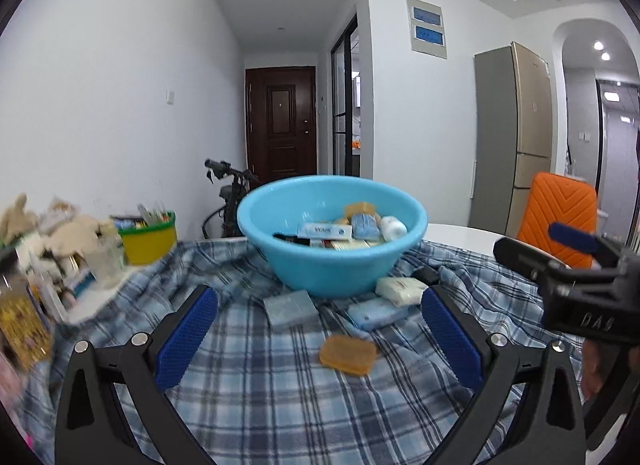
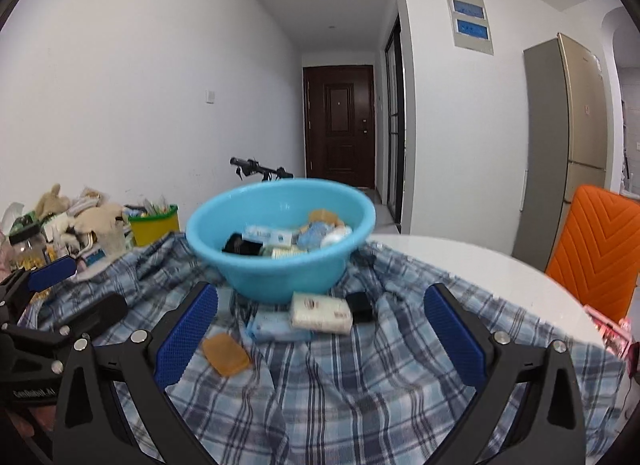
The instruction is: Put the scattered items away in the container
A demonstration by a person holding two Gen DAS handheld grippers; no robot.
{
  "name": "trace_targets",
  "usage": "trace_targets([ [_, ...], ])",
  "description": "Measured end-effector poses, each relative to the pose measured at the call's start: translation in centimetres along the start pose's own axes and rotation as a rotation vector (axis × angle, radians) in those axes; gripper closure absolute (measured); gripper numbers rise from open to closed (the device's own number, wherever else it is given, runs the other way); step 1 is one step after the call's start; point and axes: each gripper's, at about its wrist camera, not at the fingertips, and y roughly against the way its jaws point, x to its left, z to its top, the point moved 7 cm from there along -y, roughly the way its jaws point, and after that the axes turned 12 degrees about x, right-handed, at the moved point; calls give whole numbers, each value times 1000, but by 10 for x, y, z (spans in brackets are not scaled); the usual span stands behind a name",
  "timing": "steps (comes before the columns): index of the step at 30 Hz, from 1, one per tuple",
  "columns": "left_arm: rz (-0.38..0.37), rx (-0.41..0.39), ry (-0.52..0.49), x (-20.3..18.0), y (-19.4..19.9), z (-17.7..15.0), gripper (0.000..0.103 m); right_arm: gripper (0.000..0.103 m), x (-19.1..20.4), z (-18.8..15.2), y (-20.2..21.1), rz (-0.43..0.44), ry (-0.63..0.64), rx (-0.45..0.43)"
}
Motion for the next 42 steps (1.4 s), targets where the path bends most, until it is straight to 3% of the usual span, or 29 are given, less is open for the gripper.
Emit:
trace_targets([
  [9, 15, -41, -14, -1, -2, -23, 0, 0, -7, -36, -8, 37, -38, 14],
  [16, 28, -32, 8, 5, -3, -31, 0, 0, 9, -40, 5, 28, 87, -70],
  [22, 24, -47, 12, 5, -1, -38, 0, 0, 15, -43, 12, 8, 118, -112],
  [27, 12, -38, 11, 2, -3, -41, 0, 0, 16, -54, 4, 42, 103, -18],
  [33, 2, -27, 6, 1, -5, -41, 0, 0, 3, -54, 1, 20, 42, -8],
  [42, 106, -39, 61, 12, 0, -40, 0, 0, -4, -53, 2, -49, 11, -25],
])
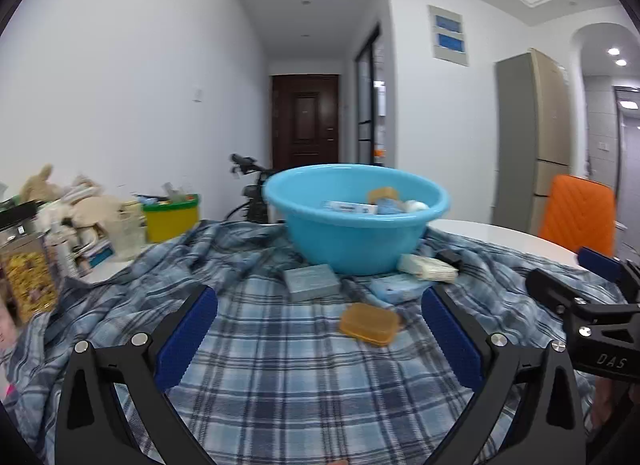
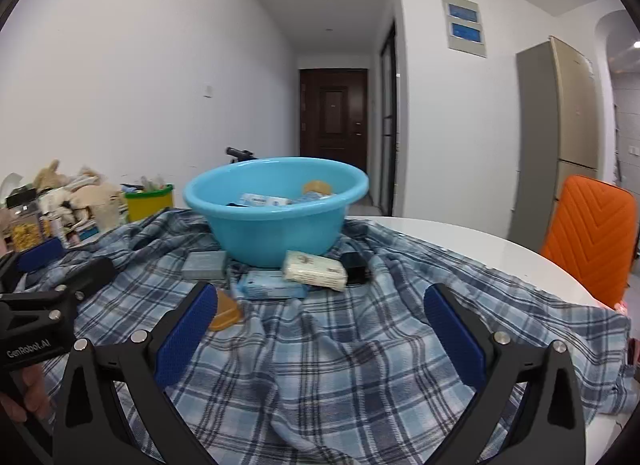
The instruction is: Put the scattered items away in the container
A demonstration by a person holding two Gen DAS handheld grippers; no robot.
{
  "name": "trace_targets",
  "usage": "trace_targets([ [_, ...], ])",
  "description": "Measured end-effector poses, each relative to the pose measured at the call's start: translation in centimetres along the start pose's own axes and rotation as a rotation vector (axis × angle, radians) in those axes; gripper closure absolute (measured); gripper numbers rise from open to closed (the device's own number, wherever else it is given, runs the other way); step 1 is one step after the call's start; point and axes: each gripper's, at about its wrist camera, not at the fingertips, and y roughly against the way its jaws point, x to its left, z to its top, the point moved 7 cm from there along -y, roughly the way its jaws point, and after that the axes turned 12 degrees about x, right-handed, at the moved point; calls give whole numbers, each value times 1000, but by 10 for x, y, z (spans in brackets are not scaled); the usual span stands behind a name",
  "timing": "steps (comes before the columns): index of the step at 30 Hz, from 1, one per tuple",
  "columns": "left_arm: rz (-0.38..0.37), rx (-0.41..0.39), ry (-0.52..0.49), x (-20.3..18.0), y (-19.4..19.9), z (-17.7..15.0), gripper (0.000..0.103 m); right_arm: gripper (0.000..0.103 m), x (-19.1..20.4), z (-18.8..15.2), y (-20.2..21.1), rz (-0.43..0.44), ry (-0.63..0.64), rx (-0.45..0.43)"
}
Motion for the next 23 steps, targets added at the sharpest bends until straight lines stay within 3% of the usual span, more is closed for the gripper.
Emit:
trace_targets([
  [9, 15, 1, -9, 1, 0, 0, 0, 0, -11, 0, 1, -74, -47, -5],
  [23, 19, 2, -9, 2, 0, 0, 0, 0, -10, -1, 1, -65, -35, -1],
])
